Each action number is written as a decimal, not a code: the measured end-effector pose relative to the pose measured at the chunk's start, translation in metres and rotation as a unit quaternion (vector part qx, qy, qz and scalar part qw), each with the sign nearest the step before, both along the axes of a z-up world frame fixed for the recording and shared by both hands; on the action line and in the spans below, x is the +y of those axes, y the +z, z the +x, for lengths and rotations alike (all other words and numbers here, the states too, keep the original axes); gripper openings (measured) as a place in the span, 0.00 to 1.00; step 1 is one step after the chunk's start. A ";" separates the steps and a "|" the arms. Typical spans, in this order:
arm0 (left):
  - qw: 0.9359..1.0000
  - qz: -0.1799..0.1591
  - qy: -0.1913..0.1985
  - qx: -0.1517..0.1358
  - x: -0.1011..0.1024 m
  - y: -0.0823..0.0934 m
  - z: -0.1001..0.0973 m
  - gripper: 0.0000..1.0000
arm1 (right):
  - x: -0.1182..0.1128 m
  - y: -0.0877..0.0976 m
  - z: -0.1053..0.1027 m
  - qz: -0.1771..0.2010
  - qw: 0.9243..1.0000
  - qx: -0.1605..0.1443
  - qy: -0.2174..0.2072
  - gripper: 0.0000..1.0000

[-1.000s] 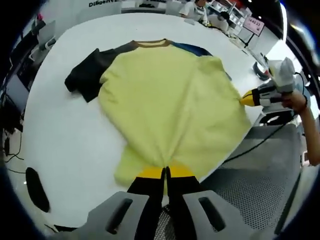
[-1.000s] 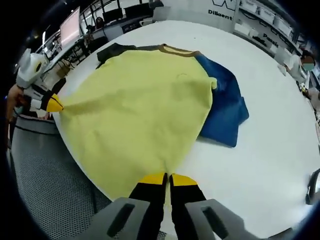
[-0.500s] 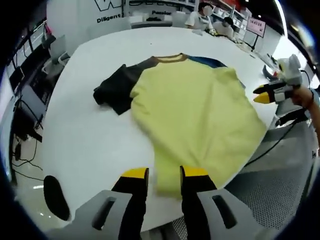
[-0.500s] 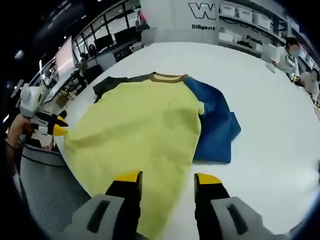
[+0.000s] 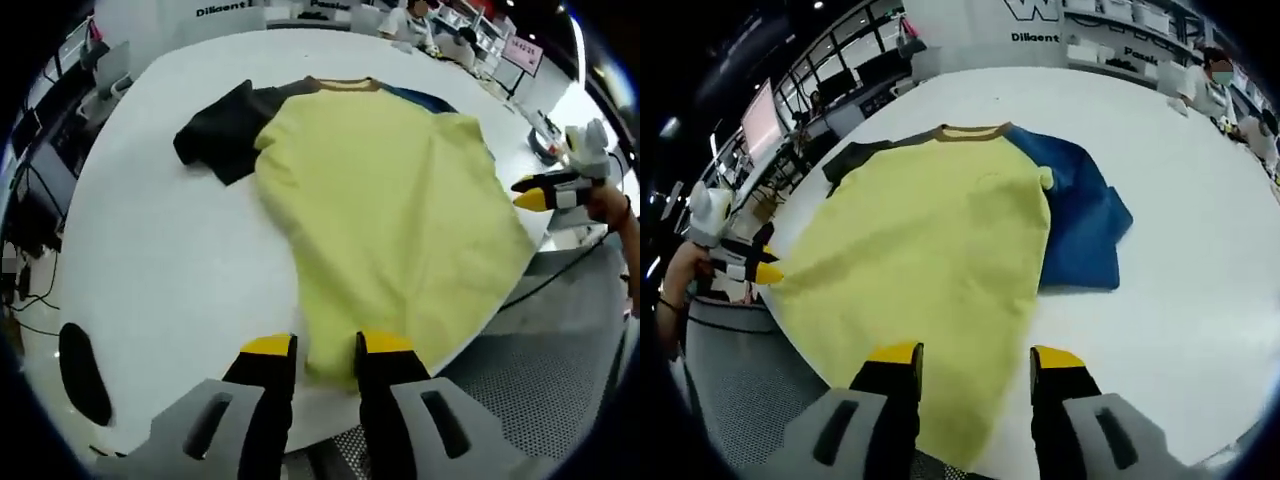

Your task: Fold the garment on the visible template until the final outline fits inside the template.

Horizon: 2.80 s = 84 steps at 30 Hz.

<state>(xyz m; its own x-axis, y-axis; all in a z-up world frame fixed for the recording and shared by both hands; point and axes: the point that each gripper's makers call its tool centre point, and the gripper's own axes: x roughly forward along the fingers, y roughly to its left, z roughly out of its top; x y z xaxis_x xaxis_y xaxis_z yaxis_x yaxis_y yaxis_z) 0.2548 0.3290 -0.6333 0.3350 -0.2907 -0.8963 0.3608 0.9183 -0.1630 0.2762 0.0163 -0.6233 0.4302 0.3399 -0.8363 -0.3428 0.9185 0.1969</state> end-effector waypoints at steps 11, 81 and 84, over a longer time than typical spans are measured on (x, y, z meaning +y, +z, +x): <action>1.000 0.022 0.014 0.015 0.010 0.004 -0.014 0.04 | -0.002 -0.012 -0.012 -0.016 1.000 0.024 0.002 0.23; 0.985 -0.004 0.093 -0.147 0.034 0.056 0.075 0.83 | -0.003 0.042 0.072 0.003 0.998 -0.068 -0.002 0.86; 0.984 -0.002 0.093 -0.154 0.034 0.057 0.082 0.85 | -0.006 0.041 0.080 0.002 0.998 -0.069 0.001 0.88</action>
<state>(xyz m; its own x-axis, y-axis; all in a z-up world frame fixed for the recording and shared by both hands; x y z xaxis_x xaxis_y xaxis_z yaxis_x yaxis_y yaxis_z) 0.3367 0.3631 -0.5761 0.6378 -0.2014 -0.7435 0.2193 0.9728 -0.0754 0.3566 0.0108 -0.5820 0.5400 0.3445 -0.7680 -0.3682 0.9172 0.1526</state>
